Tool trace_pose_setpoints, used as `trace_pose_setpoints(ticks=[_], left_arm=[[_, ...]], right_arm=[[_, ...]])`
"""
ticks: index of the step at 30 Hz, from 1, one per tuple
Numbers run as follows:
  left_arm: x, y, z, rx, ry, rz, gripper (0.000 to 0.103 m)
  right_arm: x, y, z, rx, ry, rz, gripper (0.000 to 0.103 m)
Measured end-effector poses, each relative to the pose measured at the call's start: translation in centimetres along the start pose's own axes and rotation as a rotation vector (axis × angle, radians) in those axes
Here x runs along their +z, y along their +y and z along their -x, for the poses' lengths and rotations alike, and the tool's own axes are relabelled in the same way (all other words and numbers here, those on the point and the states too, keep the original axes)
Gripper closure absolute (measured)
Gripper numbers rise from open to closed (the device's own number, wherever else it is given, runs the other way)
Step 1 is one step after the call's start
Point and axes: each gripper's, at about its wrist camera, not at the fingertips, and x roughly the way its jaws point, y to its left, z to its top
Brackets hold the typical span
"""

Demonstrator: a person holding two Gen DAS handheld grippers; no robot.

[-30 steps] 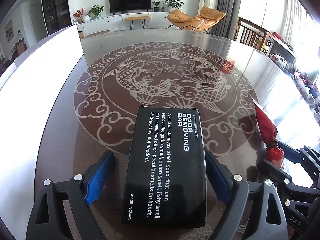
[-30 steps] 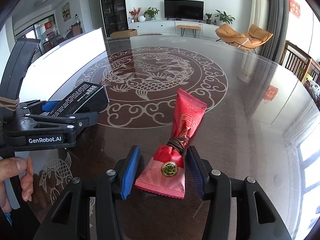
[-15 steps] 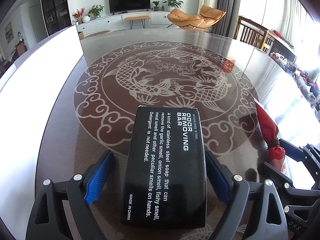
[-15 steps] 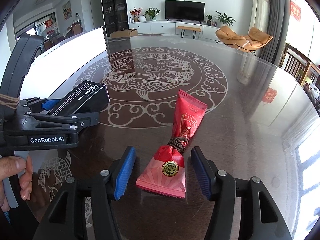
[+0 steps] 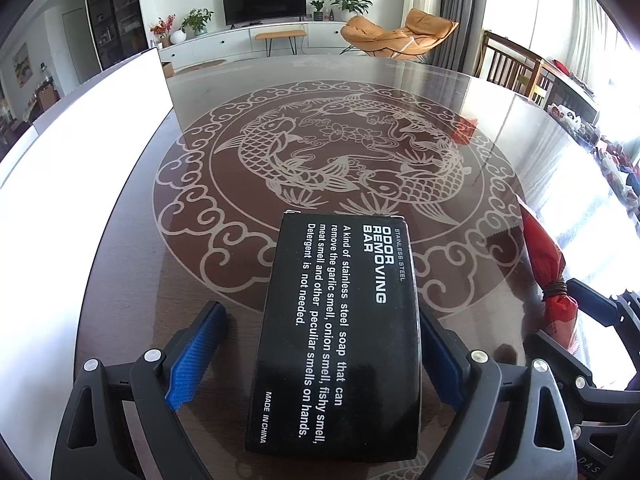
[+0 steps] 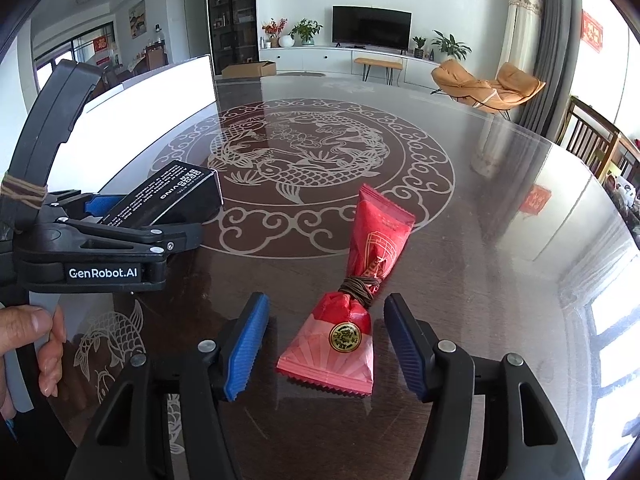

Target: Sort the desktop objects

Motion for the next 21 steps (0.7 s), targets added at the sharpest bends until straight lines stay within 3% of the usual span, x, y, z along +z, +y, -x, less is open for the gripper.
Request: trace_pose_setpoints(ticks=[13,15,17,21], left_arm=[[0.1,0.5,-0.5,0.01,0.011,0.021,0.004],[0.1,0.4,-0.7,0.0,0.022,0.009,0.0],[0.1,0.6,-0.6,-0.021,0.025,0.003,0.0],[-0.1,1.0,-0.3,-0.097,0.054,-0.087,0.0]], right_arm=[[-0.1,1.5,0.1,-0.059,-0.007,0.076,0.035],[0.0,0.8,0.5,0.002,-0.03,0.054,0.035],[0.0,-1.0,1.3,0.127,-0.048,-0.003,0.035],[1.3,-5.1,1.8,0.19,0.054,-0.072,0.035]])
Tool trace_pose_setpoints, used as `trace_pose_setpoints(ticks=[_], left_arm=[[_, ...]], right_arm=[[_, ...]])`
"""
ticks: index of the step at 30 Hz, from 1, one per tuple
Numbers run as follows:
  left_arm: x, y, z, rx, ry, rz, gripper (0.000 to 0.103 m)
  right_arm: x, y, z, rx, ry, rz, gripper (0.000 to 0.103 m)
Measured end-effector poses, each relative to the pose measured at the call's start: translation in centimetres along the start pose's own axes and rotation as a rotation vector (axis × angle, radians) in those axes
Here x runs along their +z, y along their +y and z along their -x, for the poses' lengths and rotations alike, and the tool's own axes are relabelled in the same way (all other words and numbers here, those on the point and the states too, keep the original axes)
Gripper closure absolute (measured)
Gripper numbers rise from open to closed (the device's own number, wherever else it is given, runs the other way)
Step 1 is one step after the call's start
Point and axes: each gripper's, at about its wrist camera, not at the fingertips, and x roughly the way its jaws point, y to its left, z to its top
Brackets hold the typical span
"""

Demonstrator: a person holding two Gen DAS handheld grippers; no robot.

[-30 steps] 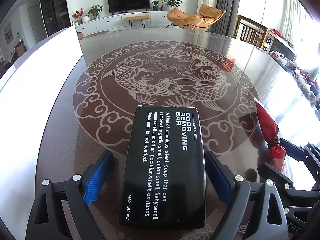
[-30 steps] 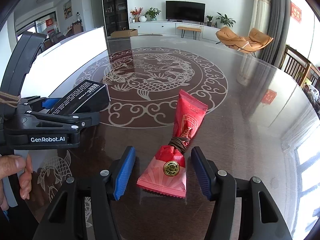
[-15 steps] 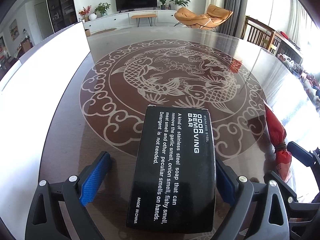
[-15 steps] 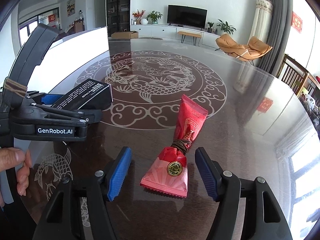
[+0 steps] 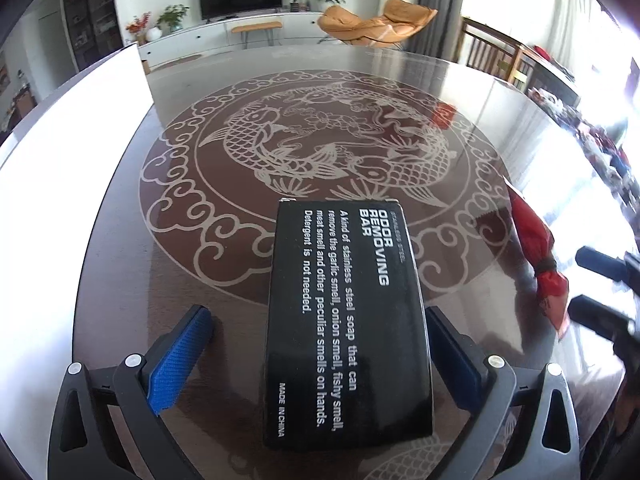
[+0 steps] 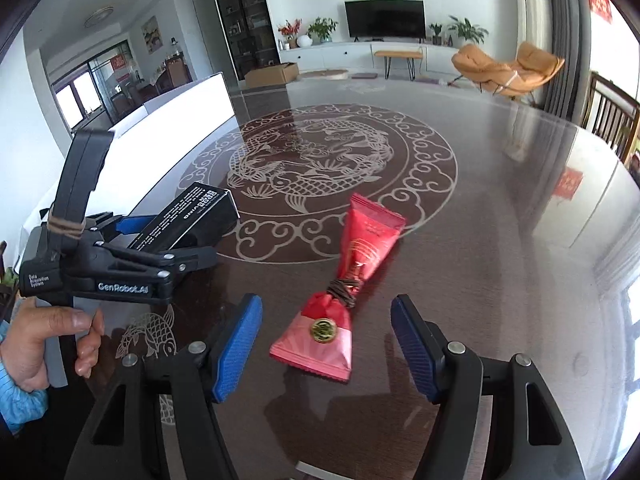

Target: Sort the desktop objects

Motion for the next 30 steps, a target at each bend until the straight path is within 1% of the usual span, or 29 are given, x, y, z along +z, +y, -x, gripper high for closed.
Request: trace_pose_setpoints(ticks=[2,4,5,6,8,9,10,11,12,13,16,18,20,23,26,28,30], left_arm=[[0.2,0.0,0.2,-0.056,0.029,-0.041,0.0],[0.8,0.1,0.2,-0.127,0.055,-0.053,0.0],[1.3,0.1,0.1,-0.141,0.069,-0.056,0.0],[1.8,0.0,0.0,-0.145,0.083,-0.061,0.0],[2.8,-0.4,-0.4,-0.132,0.097,-0.086,0.0],[3.2,-0.6,-0.4,-0.111,0.095,-0.103,0.009],[3.4,-0.9,-0.5,-0.089,0.095,-0.122,0.035],[3.6,-1.0,-0.7,-0.066,0.104,-0.139,0.041],[3.7,-1.2,-0.6,-0.06,0.105,-0.148,0.044],[3.6,-1.3,-0.5,-0.056,0.102,-0.156,0.045],[3.2,-1.0,0.3,-0.061,0.077,-0.145,0.045],[2.9,-0.4,1.4,-0.084,0.043,-0.106,0.045],[2.9,0.3,2.4,-0.108,0.009,-0.07,0.045],[3.4,1.4,4.6,-0.137,-0.044,-0.021,0.045],[4.7,2.8,7.3,-0.17,-0.114,0.037,0.045],[5.3,3.8,9.4,-0.176,-0.16,0.062,0.045],[5.7,4.9,11.4,-0.165,-0.203,0.076,0.045]], right_arm=[[1.3,-1.7,0.0,0.042,0.085,-0.049,0.034],[2.6,-2.4,-1.2,0.077,0.207,-0.089,0.032],[3.2,-2.4,-2.0,0.097,0.261,-0.099,0.032],[3.4,-2.2,-2.7,0.108,0.295,-0.105,0.032],[4.3,-1.6,-4.4,0.1,0.365,-0.102,0.031],[4.7,-1.2,-5.0,0.085,0.373,-0.092,0.032],[4.9,-0.8,-5.4,0.057,0.384,-0.073,0.033],[5.2,-0.4,-5.7,0.027,0.391,-0.051,0.044],[5.1,-0.2,-5.8,0.001,0.395,-0.031,0.07],[5.1,0.0,-5.8,-0.025,0.402,-0.005,0.086],[5.0,-0.3,-5.1,-0.043,0.402,0.01,0.085],[5.0,-0.6,-3.7,-0.042,0.366,0.018,0.085],[5.4,-0.8,-1.7,-0.021,0.318,0.012,0.085],[6.8,-0.5,-0.1,-0.025,0.285,0.036,0.085],[8.5,0.1,1.3,0.001,0.259,0.046,0.085],[9.8,1.5,1.7,0.006,0.234,0.075,0.085],[11.2,2.8,2.3,0.013,0.203,0.095,0.085]])
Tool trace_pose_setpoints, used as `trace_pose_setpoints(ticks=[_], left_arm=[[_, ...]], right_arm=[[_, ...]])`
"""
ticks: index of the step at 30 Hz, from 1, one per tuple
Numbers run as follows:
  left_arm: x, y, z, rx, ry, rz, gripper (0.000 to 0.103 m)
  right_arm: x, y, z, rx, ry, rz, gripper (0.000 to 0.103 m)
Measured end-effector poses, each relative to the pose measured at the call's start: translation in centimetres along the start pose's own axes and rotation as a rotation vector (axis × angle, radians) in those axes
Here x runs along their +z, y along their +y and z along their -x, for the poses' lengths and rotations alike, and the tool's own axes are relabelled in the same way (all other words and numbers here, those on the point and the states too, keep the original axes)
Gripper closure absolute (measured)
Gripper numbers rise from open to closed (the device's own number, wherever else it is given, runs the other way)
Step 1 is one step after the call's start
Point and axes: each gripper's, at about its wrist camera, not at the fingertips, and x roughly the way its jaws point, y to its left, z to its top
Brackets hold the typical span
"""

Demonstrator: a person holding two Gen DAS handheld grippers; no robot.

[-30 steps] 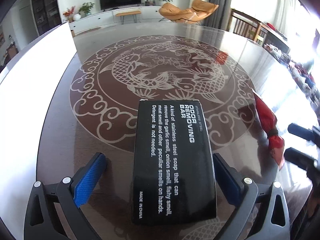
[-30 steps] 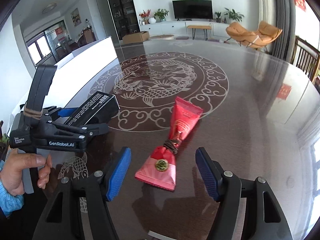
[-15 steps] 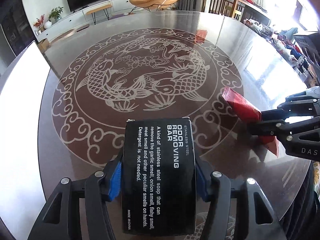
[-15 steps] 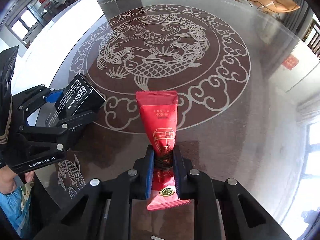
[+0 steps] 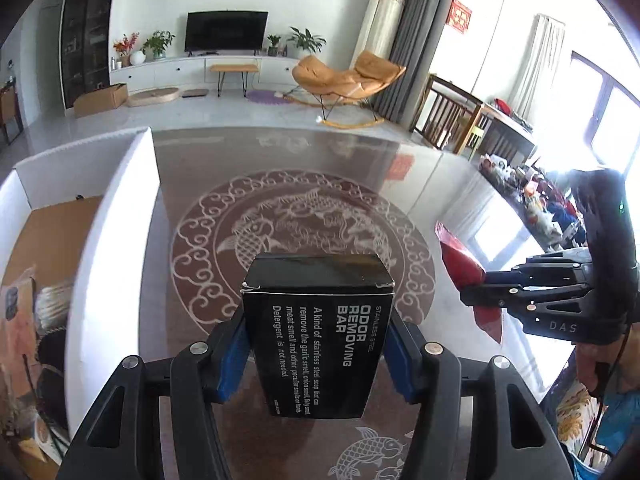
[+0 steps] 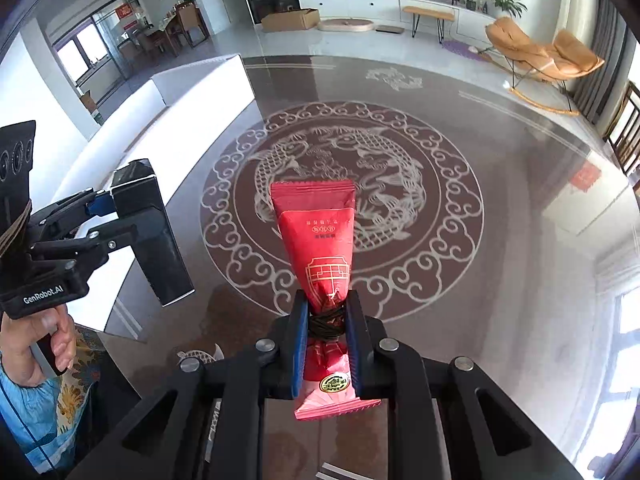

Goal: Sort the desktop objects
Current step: 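Carry the black box with the left tool while the right tool carries the red packet over the box, then open both tools, dropping the black box and red packet into the cardboard box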

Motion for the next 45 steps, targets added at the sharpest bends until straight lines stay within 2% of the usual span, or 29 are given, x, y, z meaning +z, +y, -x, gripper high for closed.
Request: trace_pose_setpoints(ticks=[4,7,11,13,16,19,22,25,26,28,29,30,31,32,37,39,43,45], left_arm=[[1.8,2.5,5.1,0.006,-0.095,0.042,0.045],[2.9,5.2,9.4,0.034,-0.155,0.066,0.045],[3.4,10.1,14.6,0.121,-0.194,0.106,0.045],[3.1,12.9,16.2,0.196,-0.192,0.118,0.045],[1.8,17.2,17.0,0.291,-0.138,0.149,0.045],[-0.3,21.2,15.9,0.325,-0.048,0.205,0.045],[-2.5,23.9,13.7,0.347,0.045,0.244,0.045],[-4.3,25.6,11.4,0.382,0.111,0.264,0.045],[-4.7,26.0,10.7,0.389,0.122,0.275,0.044],[-5.2,26.7,9.9,0.386,0.121,0.307,0.044],[-5.2,26.9,9.8,0.388,0.107,0.323,0.04],[-5.2,27.0,10.0,0.402,0.089,0.337,0.024],[-5.1,27.2,10.3,0.421,0.067,0.348,0.009],[-5.0,27.1,10.7,0.435,0.038,0.354,0.007],[-4.1,25.9,13.9,0.461,-0.071,0.389,0.0],[-4.1,24.5,14.8,0.459,-0.11,0.393,0.0],[-4.6,20.7,15.0,0.564,-0.133,0.36,0.0],[-5.1,19.3,14.7,0.628,-0.152,0.397,0.0]], right_arm=[[2.6,2.2,1.1,0.035,-0.047,0.015,0.085],[5.0,5.3,1.7,0.086,-0.077,0.048,0.085],[8.0,11.1,3.3,0.206,-0.113,0.113,0.085],[9.5,15.1,3.4,0.273,-0.122,0.154,0.085],[10.7,21.4,2.7,0.392,-0.116,0.203,0.085],[10.7,27.3,0.3,0.482,-0.077,0.246,0.085],[10.0,32.0,-3.5,0.514,0.003,0.279,0.085],[9.0,34.8,-7.7,0.479,0.068,0.307,0.083],[8.7,35.3,-9.0,0.464,0.087,0.313,0.083],[8.6,36.2,-11.3,0.398,0.112,0.333,0.07],[8.5,36.5,-11.7,0.352,0.096,0.347,0.056],[8.7,36.4,-11.9,0.327,0.073,0.359,0.048],[8.6,36.4,-11.6,0.32,0.048,0.364,0.045],[8.5,36.2,-11.0,0.328,0.025,0.362,0.042],[9.5,32.0,-7.7,0.301,-0.098,0.339,0.027],[9.6,30.5,-6.8,0.295,-0.136,0.32,0.015],[10.1,28.9,-6.5,0.252,-0.141,0.334,0.012],[10.1,28.5,-6.5,0.235,-0.134,0.346,0.012]])
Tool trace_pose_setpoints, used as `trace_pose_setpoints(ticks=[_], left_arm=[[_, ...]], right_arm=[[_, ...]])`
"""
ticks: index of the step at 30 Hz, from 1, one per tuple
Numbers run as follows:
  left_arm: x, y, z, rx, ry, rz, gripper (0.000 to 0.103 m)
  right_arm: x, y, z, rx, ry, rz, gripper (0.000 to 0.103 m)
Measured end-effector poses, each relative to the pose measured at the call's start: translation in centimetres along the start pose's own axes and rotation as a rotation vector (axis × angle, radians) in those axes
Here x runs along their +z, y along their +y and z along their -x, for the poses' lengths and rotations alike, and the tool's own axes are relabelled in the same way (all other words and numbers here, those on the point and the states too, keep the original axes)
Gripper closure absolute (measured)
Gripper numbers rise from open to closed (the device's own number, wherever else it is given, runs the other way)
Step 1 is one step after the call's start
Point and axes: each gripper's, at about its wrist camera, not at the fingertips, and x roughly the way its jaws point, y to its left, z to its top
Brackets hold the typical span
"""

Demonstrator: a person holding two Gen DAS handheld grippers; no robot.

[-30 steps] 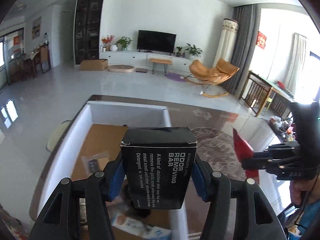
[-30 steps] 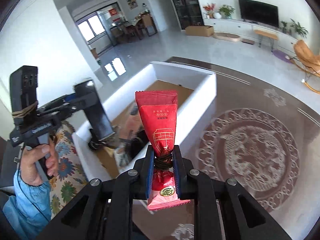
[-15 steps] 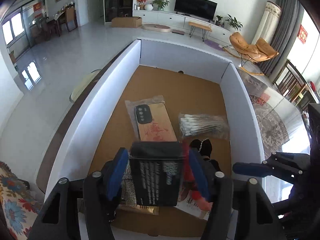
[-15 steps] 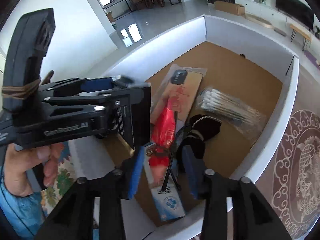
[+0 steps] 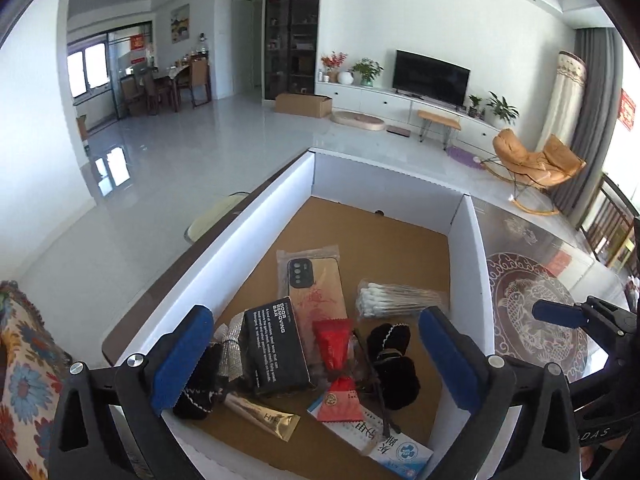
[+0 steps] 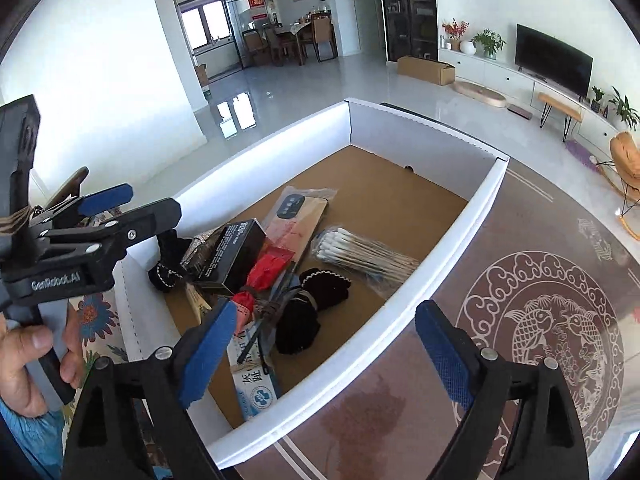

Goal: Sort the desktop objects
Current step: 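Open both tools, dropping the black box and red packet into the cardboard box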

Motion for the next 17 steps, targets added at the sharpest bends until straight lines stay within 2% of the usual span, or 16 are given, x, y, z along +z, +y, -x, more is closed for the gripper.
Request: trace_pose_setpoints(ticks=[3,4,6,11,13,17], left_arm=[[-0.9,-0.7,0.9,0.164,-0.029,0.07,0.0],[-1.0,-0.9,1.2,0.192,-0.037,0.076,0.0],[-1.1,-1.2,1.5,0.209,-0.045,0.095,0.0],[-1.1,-0.5,1.7,0.148,-0.014,0.146,0.0],[-1.3,-0.1,1.4,0.185,0.019,0.167,0.0],[-2.0,0.1,0.9,0.23,0.029,0.157,0.0]], right_arm=[[-0.1,-0.5,0.1,-0.004,0.006,-0.003,0.012],[-0.2,-0.6,0.1,-0.004,0.007,-0.006,0.012],[-0.4,-1.0,-0.1,0.0,0.015,-0.01,0.012],[-0.7,-1.4,-1.3,0.002,0.034,-0.023,0.012],[-0.7,-1.3,-1.9,0.009,0.041,-0.027,0.012],[-0.5,-0.5,-2.4,0.026,0.041,-0.02,0.012]])
